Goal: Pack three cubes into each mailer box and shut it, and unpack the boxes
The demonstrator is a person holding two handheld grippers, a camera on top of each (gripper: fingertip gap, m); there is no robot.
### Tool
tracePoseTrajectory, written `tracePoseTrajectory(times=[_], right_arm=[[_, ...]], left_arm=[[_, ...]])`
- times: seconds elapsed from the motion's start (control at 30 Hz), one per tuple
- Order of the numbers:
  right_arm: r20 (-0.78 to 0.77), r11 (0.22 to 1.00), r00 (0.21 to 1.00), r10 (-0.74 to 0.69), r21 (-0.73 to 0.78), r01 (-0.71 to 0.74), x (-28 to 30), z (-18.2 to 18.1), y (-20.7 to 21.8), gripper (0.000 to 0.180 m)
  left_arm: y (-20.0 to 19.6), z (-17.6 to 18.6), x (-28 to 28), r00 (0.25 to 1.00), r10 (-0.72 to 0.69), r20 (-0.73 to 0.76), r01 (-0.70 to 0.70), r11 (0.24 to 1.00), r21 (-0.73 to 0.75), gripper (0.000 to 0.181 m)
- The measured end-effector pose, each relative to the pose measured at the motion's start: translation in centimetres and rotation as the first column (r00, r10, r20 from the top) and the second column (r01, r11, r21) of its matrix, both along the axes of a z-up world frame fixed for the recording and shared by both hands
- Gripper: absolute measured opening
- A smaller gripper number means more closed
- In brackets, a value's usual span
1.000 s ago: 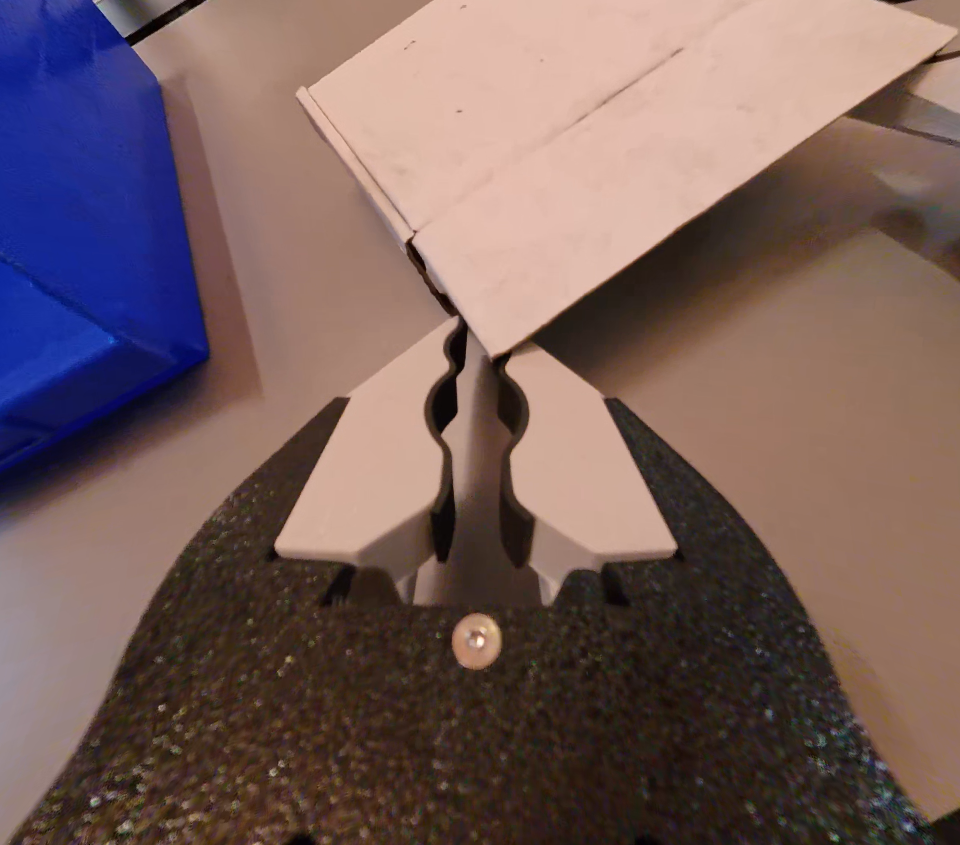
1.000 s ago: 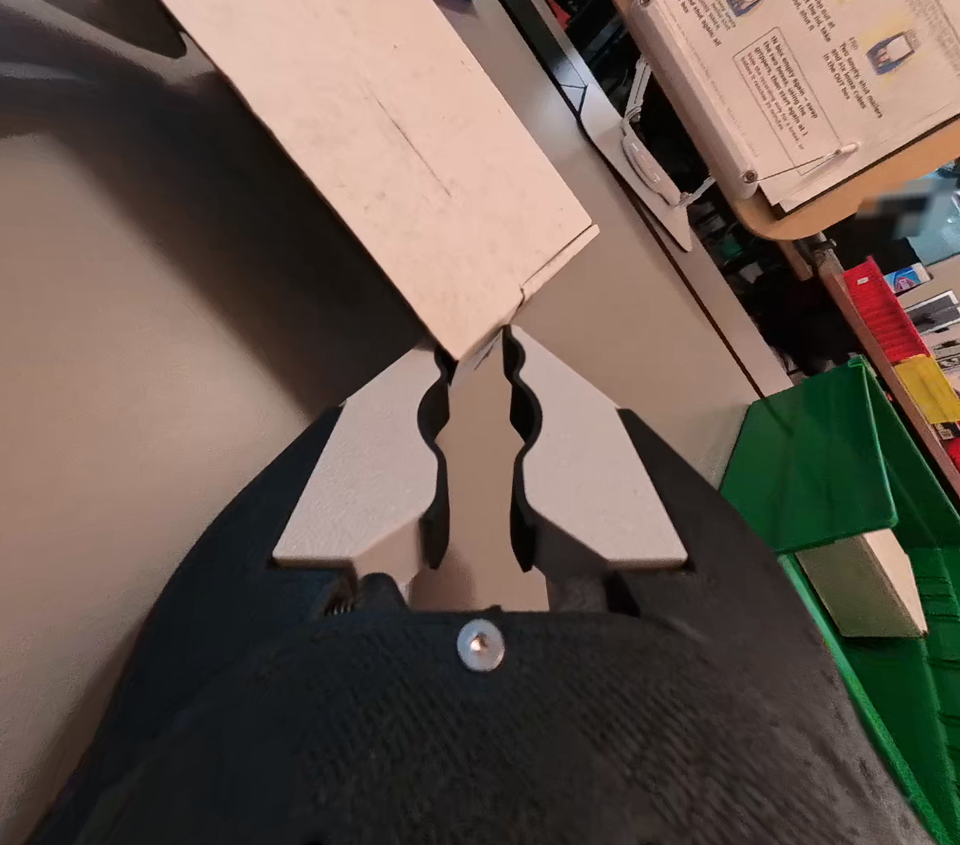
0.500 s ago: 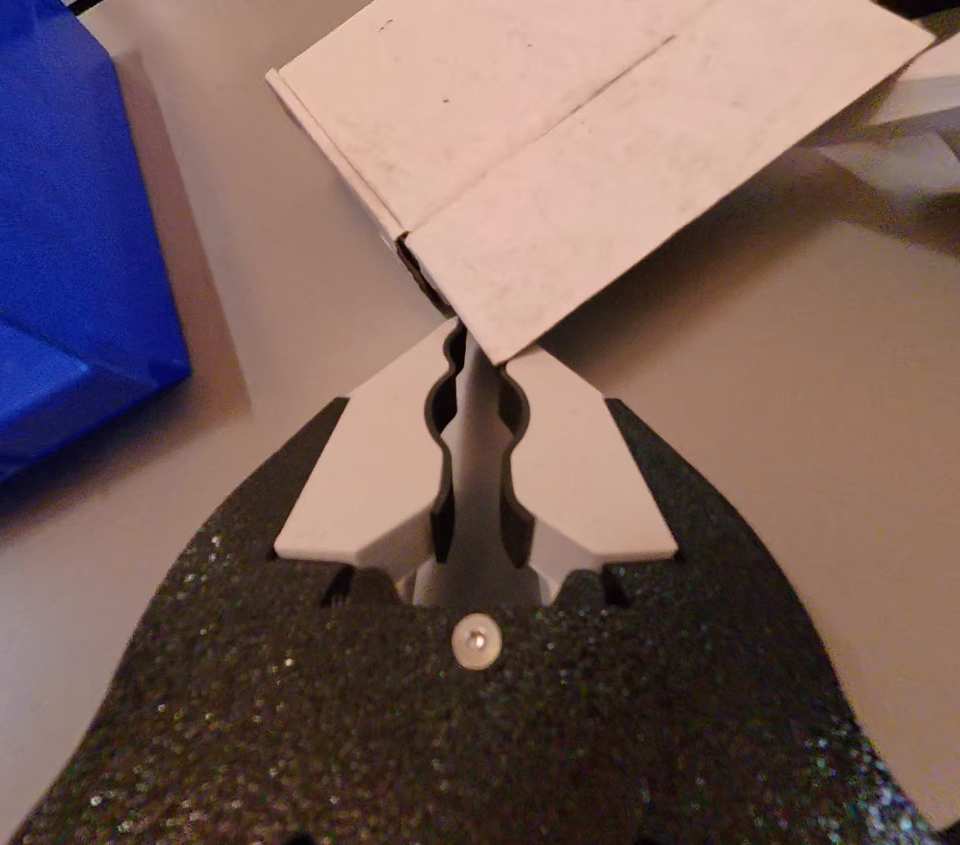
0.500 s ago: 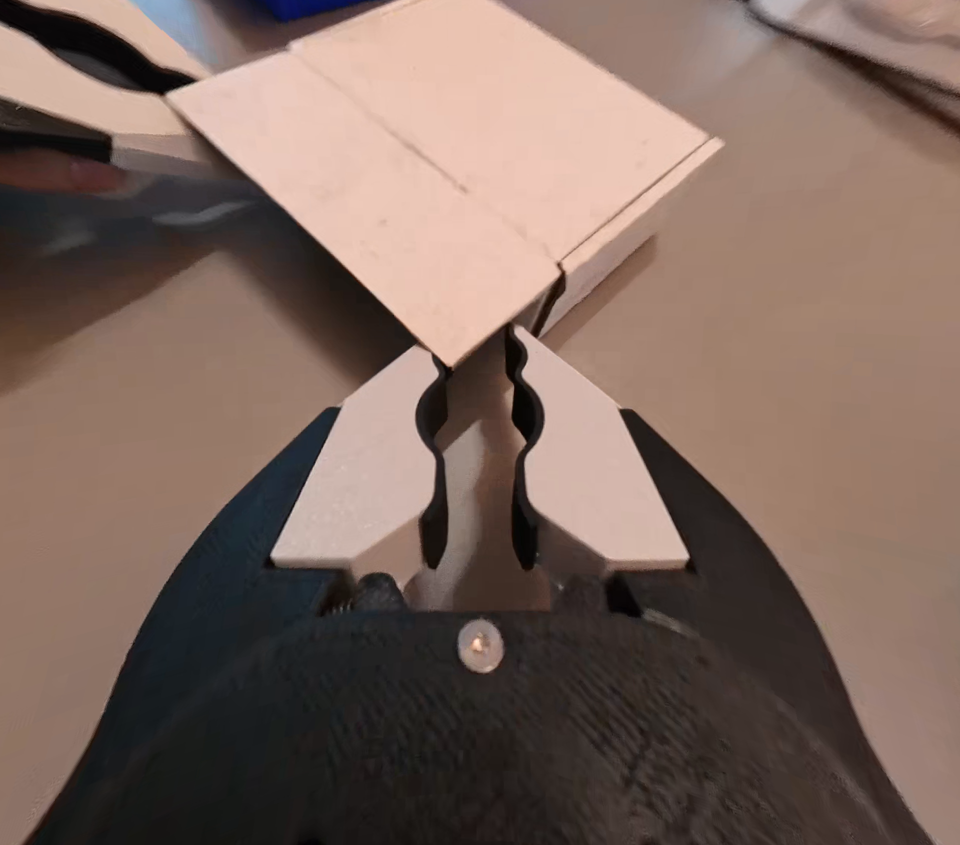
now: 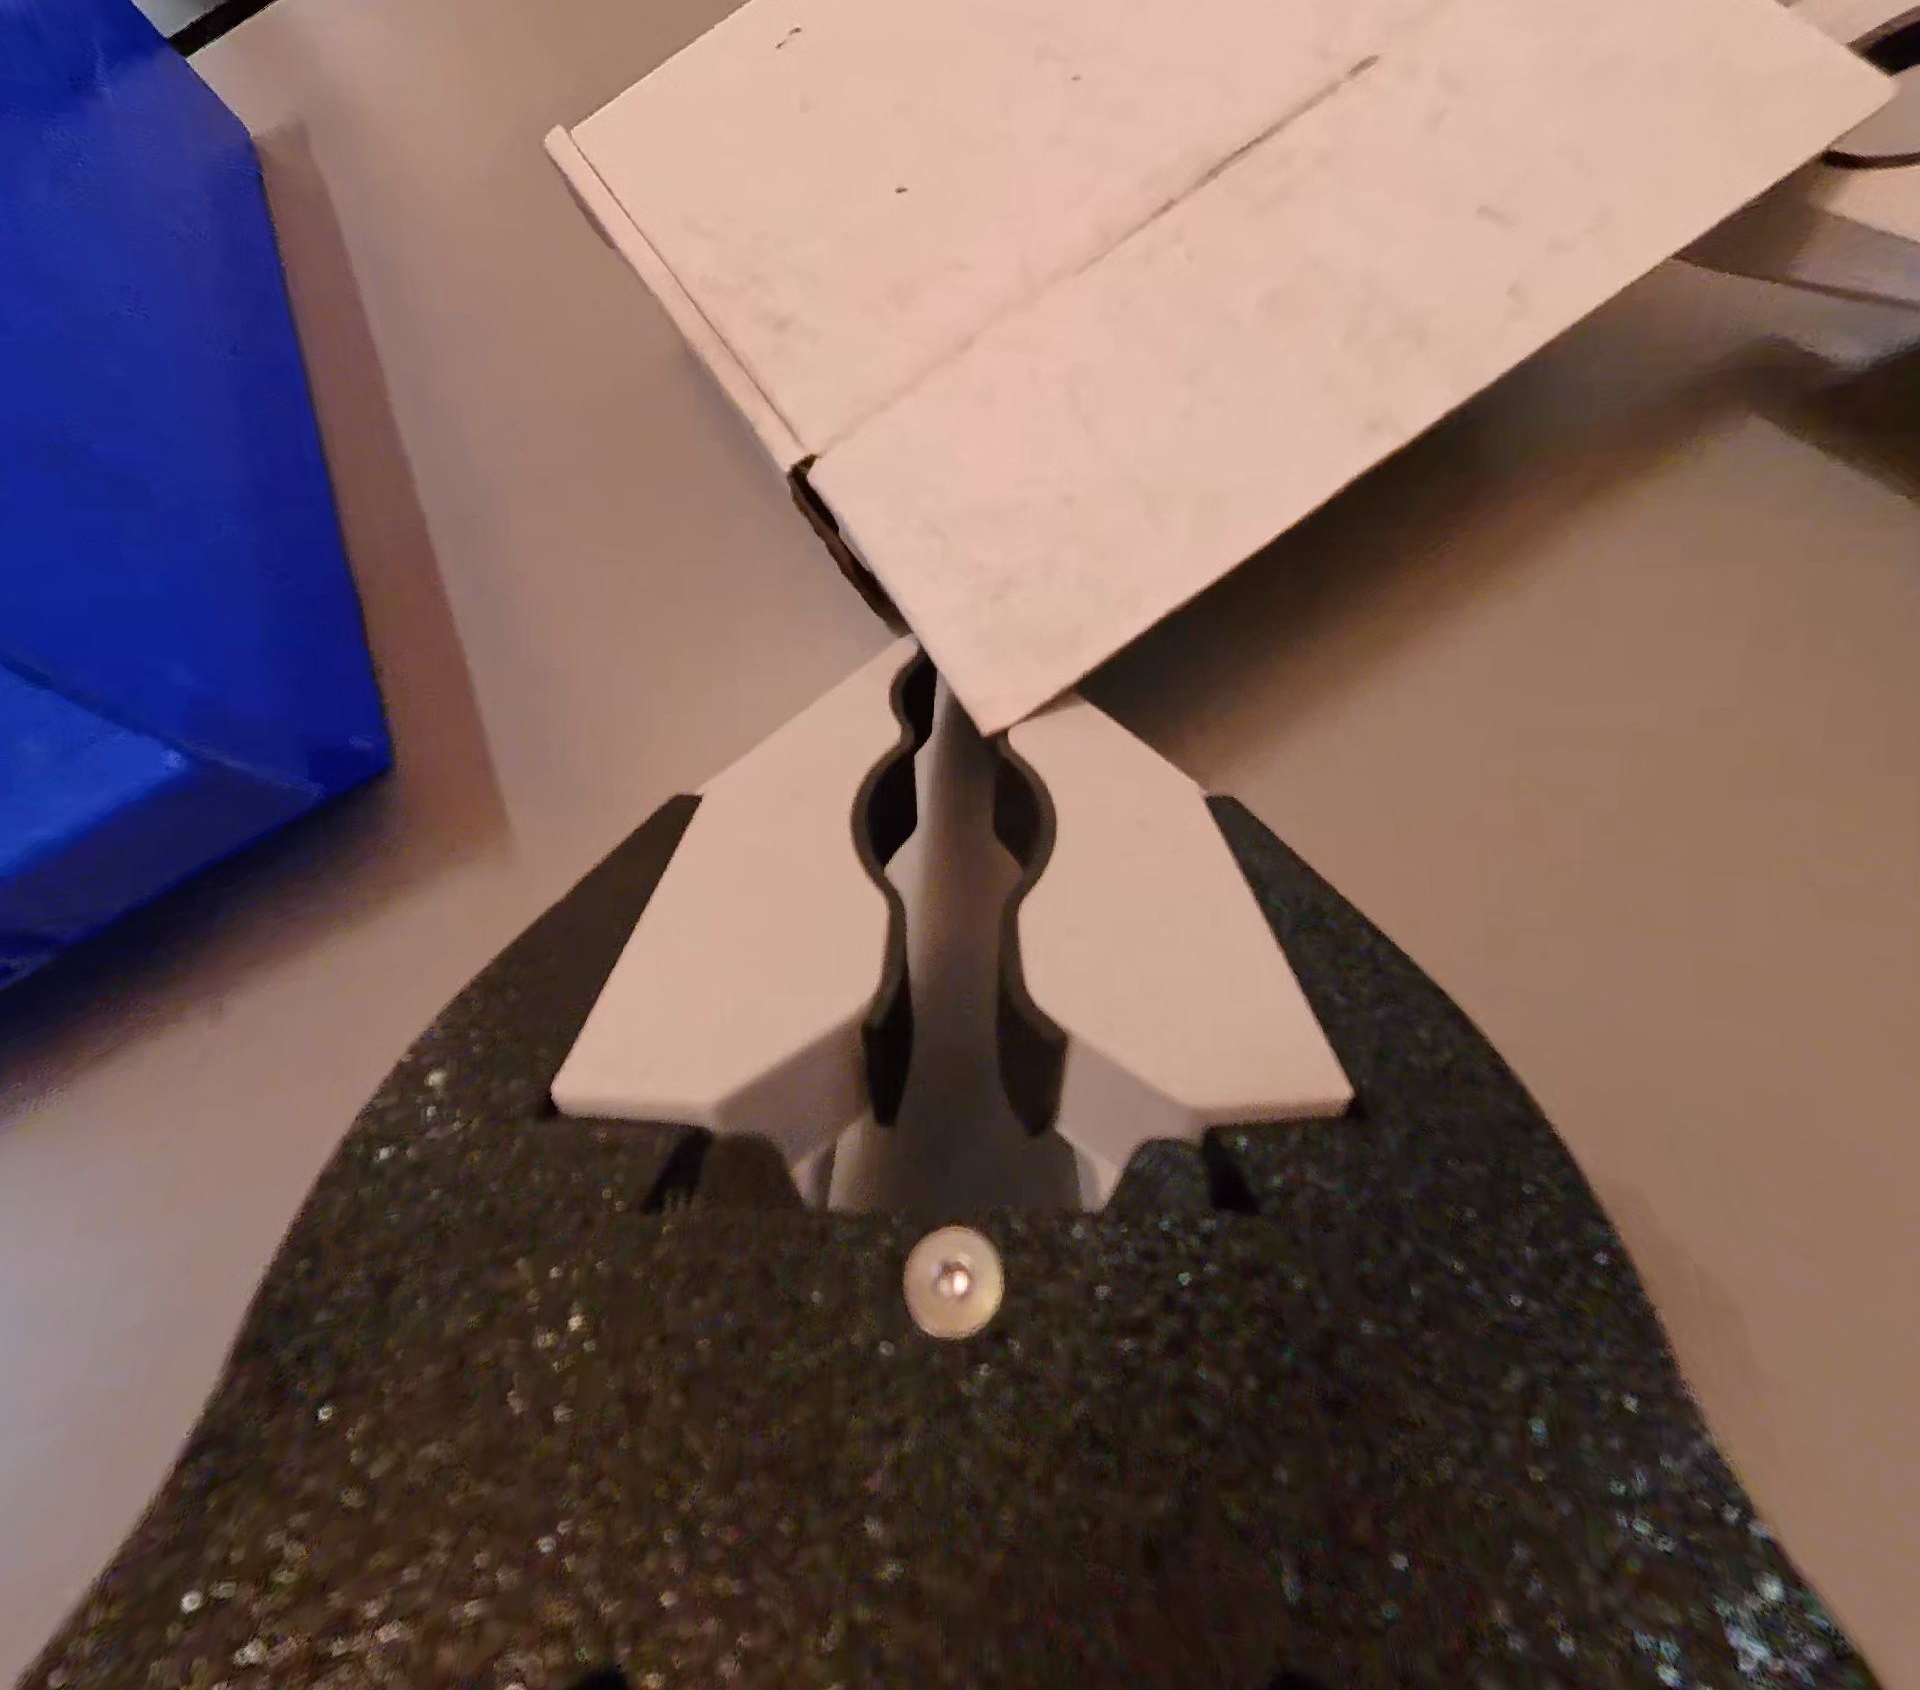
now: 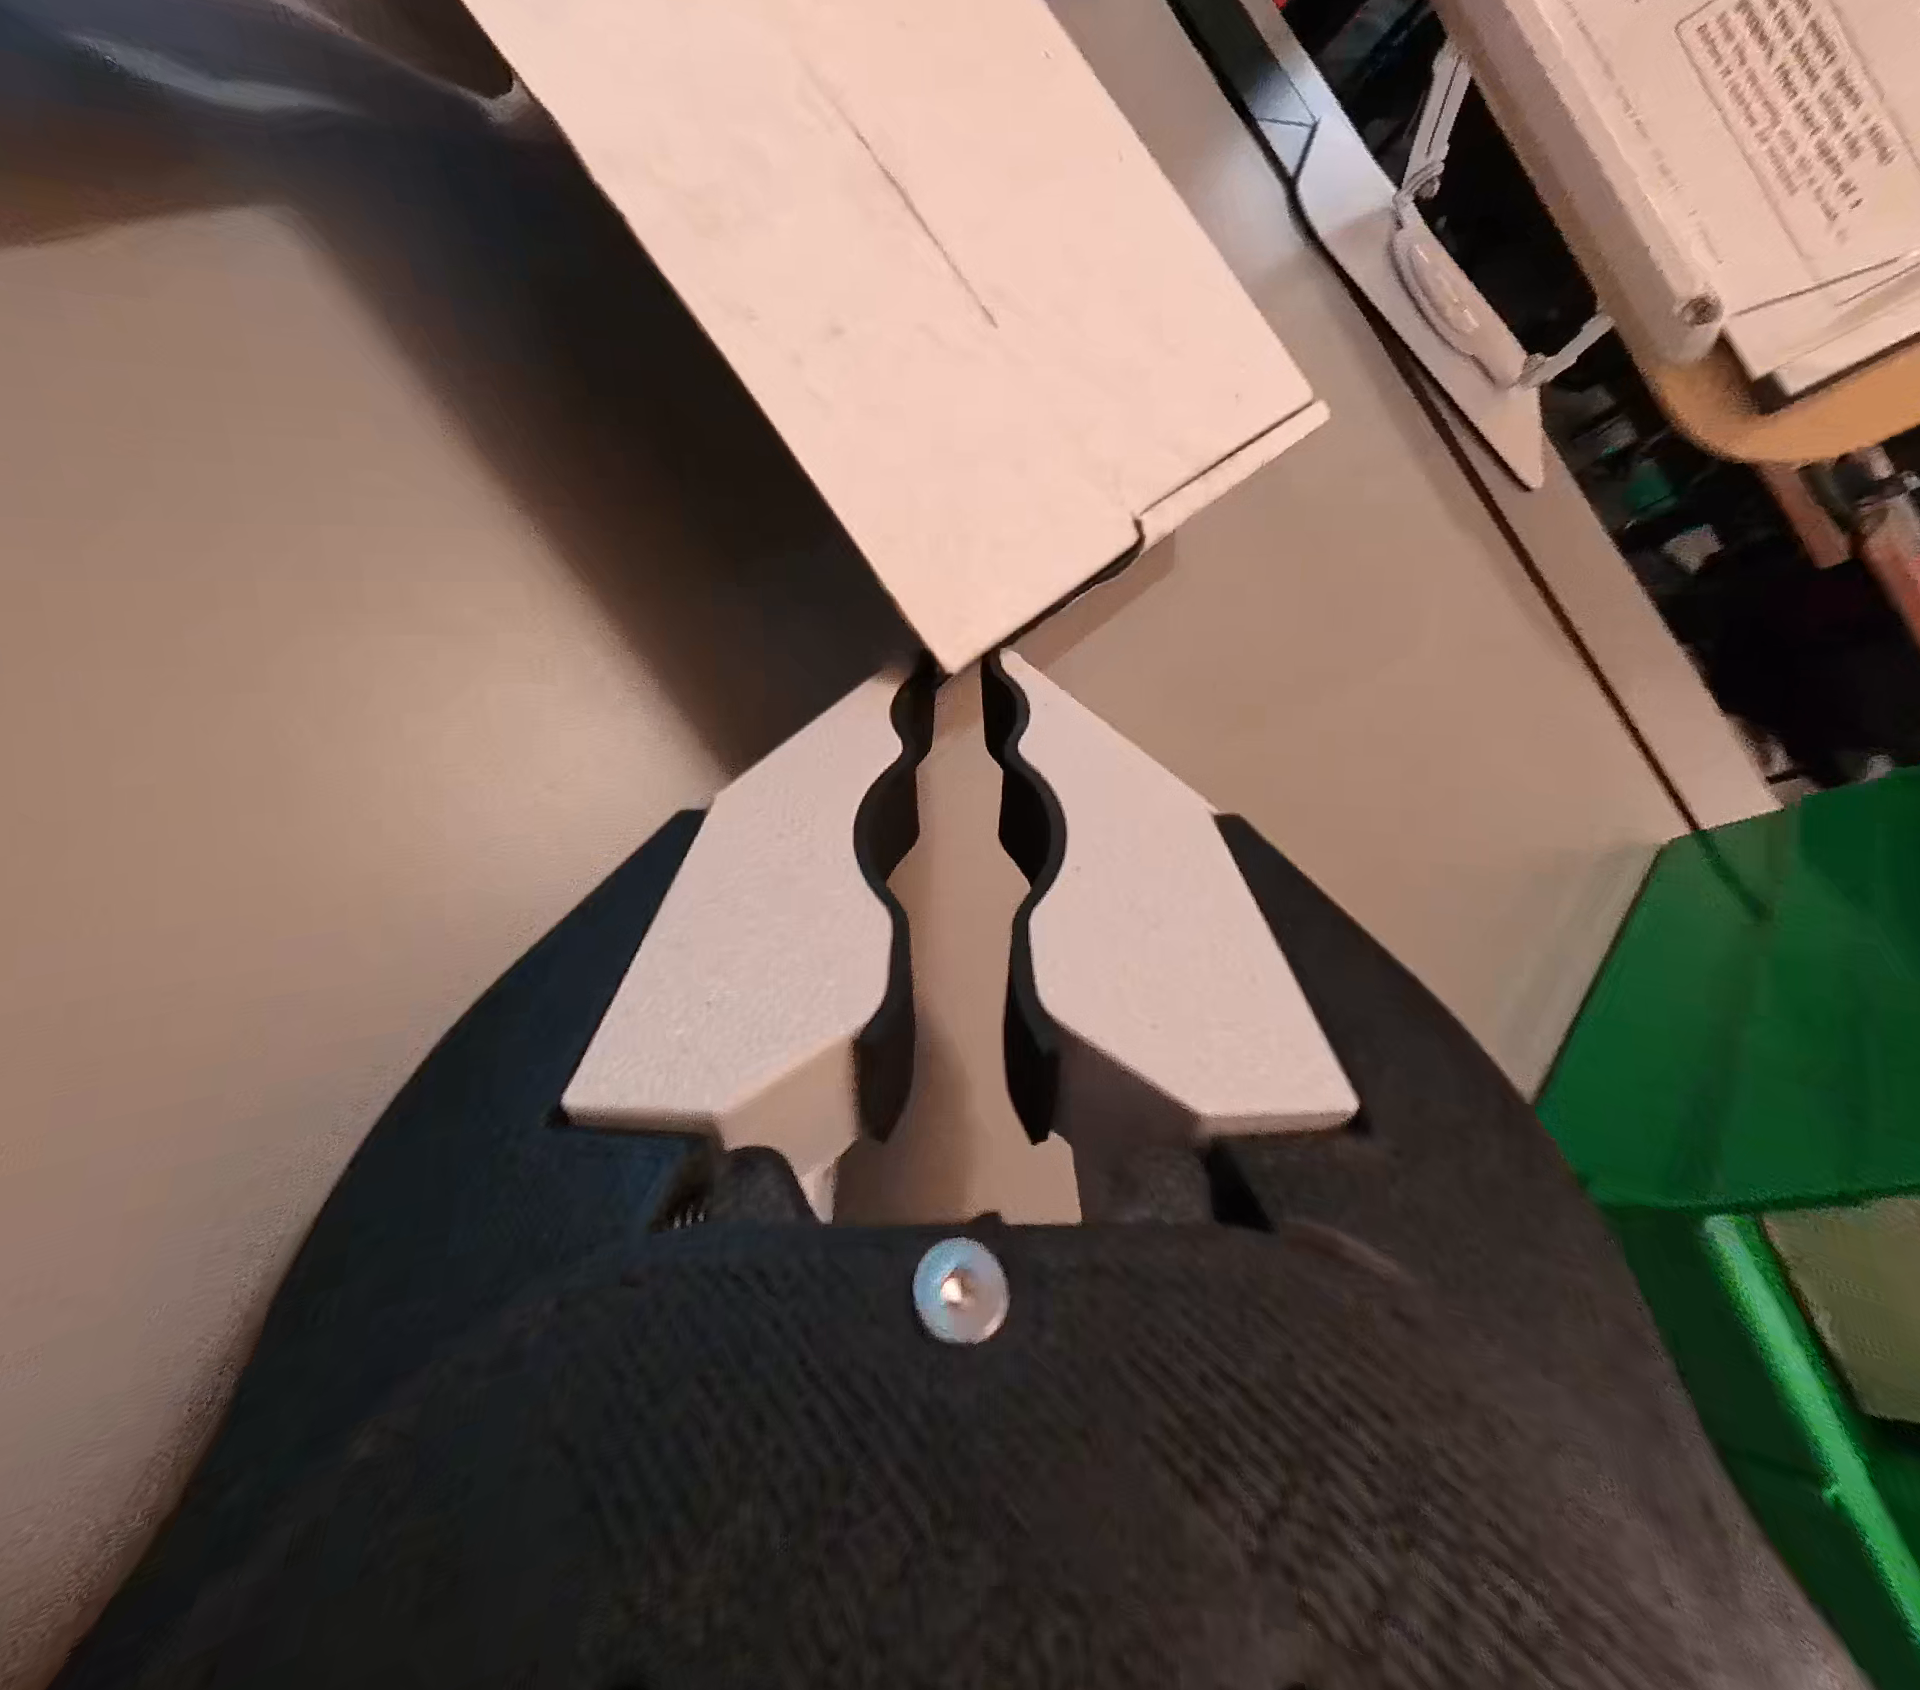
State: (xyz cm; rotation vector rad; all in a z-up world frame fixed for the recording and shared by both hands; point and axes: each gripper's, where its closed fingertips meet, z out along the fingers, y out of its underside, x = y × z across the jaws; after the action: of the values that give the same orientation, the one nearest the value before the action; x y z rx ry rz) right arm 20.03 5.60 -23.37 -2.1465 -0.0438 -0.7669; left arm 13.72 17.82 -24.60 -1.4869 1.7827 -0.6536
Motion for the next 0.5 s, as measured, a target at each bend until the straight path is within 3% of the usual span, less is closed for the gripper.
tracePoseTrajectory(times=[0.03,0.17,0.27,0.33,0.4,0.43,0.5], right_arm=[[0.018,1.0,1.0,0.006,-0.009,-0.006,0.1,-0.1,0.1,0.007],[0.008,0.999,1.0,-0.023,-0.022,0.023,0.9,-0.3,0.2,0.006],[0.035,0.997,0.998,-0.055,-0.043,0.056,1.5,-0.6,0.2,0.004],[0.034,0.997,0.998,-0.058,-0.049,0.06,1.7,-0.7,0.3,0.004],[0.014,0.998,0.999,-0.05,-0.045,0.051,1.6,-0.7,0.3,0.004],[0.006,0.998,0.999,-0.046,-0.044,0.046,1.6,-0.7,0.3,0.004],[0.01,0.998,0.999,-0.04,-0.045,0.041,1.6,-0.7,0.3,0.004]], left_arm=[[0.0,0.0,0.0,1.0,-0.007,-0.001,0.007,1.0,0.002,0.004],[-0.1,-0.3,0.2,0.998,-0.061,-0.025,0.061,0.998,0.018,0.006],[-0.3,-0.4,-0.3,0.987,-0.137,-0.09,0.136,0.991,-0.013,0.019],[-0.3,0.0,-1.5,0.967,-0.193,-0.166,0.179,0.979,-0.099,0.031],[-0.7,2.4,-2.2,0.96,-0.242,-0.137,0.205,0.949,-0.24,0.031],[-0.9,4.2,-2.2,0.962,-0.26,-0.089,0.223,0.928,-0.297,0.027],[-0.3,8.2,-0.6,0.975,-0.214,0.067,0.224,0.922,-0.316,0.0]])
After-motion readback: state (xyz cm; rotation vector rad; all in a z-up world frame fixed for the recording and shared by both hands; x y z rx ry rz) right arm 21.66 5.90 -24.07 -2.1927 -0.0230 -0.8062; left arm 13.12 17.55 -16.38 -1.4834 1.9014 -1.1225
